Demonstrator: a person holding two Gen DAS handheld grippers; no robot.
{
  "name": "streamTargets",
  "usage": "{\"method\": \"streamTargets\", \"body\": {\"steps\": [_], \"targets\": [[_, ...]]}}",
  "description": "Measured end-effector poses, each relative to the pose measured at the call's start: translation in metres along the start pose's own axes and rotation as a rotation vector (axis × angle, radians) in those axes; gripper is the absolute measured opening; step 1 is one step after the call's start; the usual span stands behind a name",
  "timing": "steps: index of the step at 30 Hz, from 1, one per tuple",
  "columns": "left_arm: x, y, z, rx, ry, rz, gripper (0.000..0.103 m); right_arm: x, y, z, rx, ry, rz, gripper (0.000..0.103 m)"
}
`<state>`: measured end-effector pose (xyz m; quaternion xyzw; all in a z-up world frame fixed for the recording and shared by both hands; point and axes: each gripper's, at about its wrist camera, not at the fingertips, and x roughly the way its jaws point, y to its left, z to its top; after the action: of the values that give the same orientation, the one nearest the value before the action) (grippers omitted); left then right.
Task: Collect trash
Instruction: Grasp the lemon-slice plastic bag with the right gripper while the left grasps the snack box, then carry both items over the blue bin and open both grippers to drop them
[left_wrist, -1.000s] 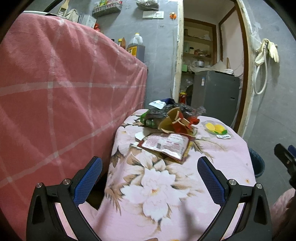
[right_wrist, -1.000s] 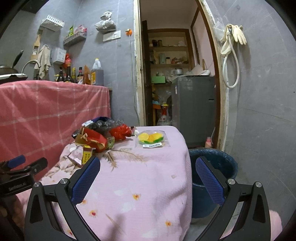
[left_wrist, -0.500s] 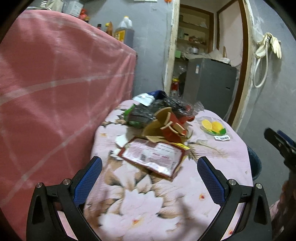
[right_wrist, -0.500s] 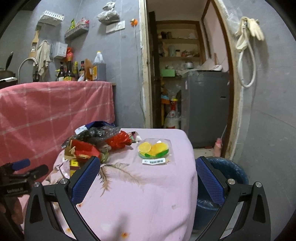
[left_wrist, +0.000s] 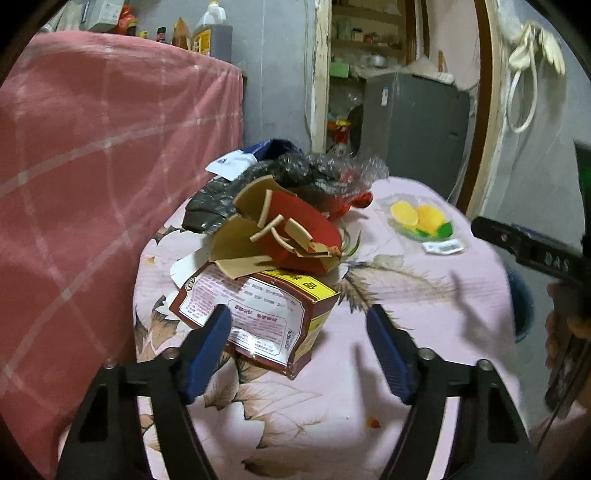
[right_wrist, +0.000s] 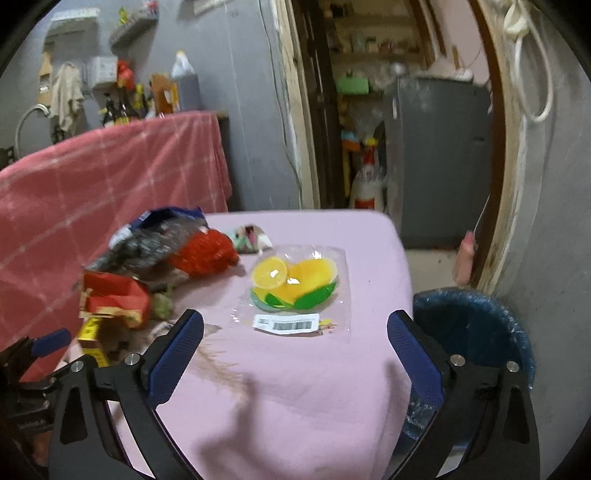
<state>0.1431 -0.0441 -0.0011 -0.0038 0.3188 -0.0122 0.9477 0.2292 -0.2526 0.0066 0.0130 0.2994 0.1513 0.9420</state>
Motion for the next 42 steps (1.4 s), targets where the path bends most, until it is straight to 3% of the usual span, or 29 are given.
{"method": "streamTargets", "body": {"steps": [8, 13, 20, 22, 23, 25, 34, 42], "targets": [[0.006, -0.005, -0.006, -0.002, 0.016, 0.038, 0.031, 0.049, -0.012, 0.007, -0.029, 0.142, 0.008, 0.095], [0.007, -0.002, -0.006, -0.052, 0.029, 0.046, 0.012, 0.069, -0.017, 0.006, -0.023, 0.211, 0.002, 0.077], [-0.006, 0.009, -0.008, -0.121, -0.013, 0.025, 0.009, 0.058, -0.012, 0.001, -0.051, 0.196, -0.006, 0.05], [-0.012, 0.007, -0.01, -0.113, -0.028, 0.011, 0.008, 0.055, -0.014, -0.001, -0.041, 0.187, 0.012, 0.029], [-0.014, 0.005, -0.012, -0.108, -0.032, 0.004, 0.008, 0.053, -0.014, -0.002, -0.039, 0.186, 0.017, 0.026], [-0.019, 0.0, -0.015, -0.102, -0.039, -0.013, 0.008, 0.05, -0.012, -0.005, -0.044, 0.185, 0.025, 0.01], [-0.035, -0.019, -0.018, -0.099, -0.068, -0.092, 0.006, 0.024, -0.01, -0.017, 0.013, 0.154, 0.151, 0.003], [-0.044, -0.032, -0.012, -0.095, -0.092, -0.18, 0.004, -0.012, 0.003, -0.025, -0.039, 0.04, 0.119, 0.001]]}}
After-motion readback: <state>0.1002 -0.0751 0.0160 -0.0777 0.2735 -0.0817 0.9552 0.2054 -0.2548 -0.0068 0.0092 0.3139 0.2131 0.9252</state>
